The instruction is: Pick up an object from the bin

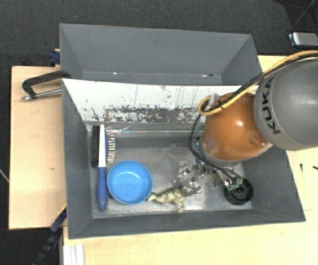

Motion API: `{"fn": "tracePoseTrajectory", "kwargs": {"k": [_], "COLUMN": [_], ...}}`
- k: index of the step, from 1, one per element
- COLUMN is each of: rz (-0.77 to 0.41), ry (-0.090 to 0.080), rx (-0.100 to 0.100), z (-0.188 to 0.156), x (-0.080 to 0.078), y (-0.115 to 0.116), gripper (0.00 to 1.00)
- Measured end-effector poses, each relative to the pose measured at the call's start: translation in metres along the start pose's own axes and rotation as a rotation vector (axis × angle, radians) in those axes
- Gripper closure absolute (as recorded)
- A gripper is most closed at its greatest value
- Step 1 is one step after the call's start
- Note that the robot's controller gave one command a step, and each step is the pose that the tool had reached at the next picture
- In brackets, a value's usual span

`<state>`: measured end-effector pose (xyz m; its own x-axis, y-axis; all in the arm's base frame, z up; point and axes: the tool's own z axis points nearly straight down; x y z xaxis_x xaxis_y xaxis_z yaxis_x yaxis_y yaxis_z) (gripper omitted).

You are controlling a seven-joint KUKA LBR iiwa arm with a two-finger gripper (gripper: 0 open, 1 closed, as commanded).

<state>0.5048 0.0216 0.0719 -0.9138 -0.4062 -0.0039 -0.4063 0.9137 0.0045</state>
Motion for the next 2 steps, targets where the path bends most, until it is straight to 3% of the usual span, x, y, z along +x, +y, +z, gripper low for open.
{"fn": "tracePoseTrajectory", "kwargs": {"k": [1, 2], "rz": [0.002, 0.002], "ry": [0.003, -0.006], "rx": [0.004, 0.005], "z": [0.0002, -0.0009], "x": [0.0012, -0.0012], "y": [-0.0025, -0.0026], "gripper": [0.00, 1.00]}}
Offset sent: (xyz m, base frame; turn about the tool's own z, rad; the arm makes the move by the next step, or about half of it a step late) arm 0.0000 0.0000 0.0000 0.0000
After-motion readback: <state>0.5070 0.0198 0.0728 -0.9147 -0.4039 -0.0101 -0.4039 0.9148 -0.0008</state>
